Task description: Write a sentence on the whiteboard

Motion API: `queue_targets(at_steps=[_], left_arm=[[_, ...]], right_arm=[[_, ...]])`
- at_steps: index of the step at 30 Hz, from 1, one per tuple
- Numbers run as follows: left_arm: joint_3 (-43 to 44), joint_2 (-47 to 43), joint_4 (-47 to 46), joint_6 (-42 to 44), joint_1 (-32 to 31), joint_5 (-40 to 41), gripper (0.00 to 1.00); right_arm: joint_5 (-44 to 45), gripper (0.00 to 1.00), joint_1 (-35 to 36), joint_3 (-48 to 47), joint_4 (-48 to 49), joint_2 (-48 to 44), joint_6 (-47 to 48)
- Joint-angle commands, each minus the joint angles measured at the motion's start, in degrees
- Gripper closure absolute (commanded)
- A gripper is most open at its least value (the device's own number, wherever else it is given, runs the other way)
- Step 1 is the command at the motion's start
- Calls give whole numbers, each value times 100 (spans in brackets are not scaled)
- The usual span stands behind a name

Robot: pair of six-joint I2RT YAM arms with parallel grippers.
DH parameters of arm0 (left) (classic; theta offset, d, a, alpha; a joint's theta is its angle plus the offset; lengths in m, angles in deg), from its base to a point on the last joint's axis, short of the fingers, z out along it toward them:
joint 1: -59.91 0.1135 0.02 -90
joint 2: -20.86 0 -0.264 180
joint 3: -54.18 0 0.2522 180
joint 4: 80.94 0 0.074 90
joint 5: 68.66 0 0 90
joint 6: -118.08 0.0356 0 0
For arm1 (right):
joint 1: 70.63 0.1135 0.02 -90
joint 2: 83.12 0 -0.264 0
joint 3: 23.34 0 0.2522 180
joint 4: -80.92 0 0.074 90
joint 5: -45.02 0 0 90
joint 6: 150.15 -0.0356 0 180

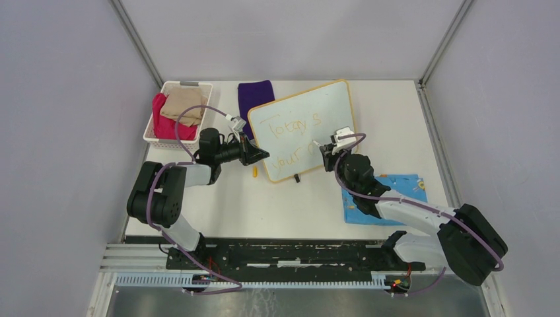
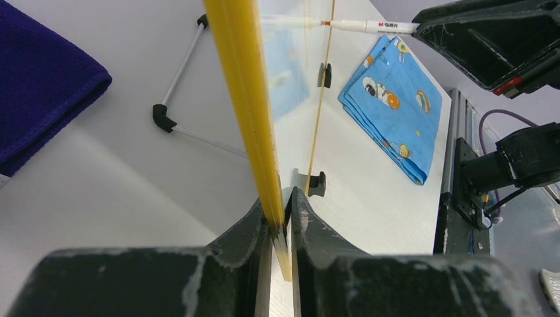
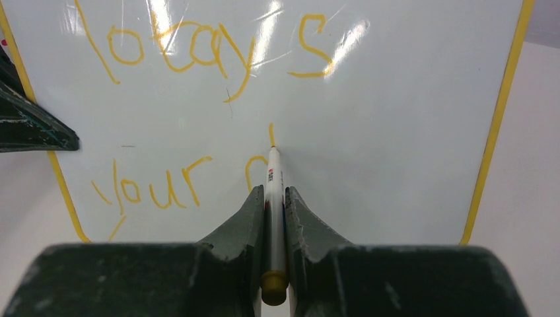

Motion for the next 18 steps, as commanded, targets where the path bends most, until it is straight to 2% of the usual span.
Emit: queue_targets(at_steps=[1, 18], left_arm=[[-49, 205, 637, 692, -95, 579, 98], [-46, 198, 647, 693, -104, 590, 98]], right_arm=[[3, 100, -44, 302, 118, -178, -154], [2, 100, -40, 780, -51, -463, -282]])
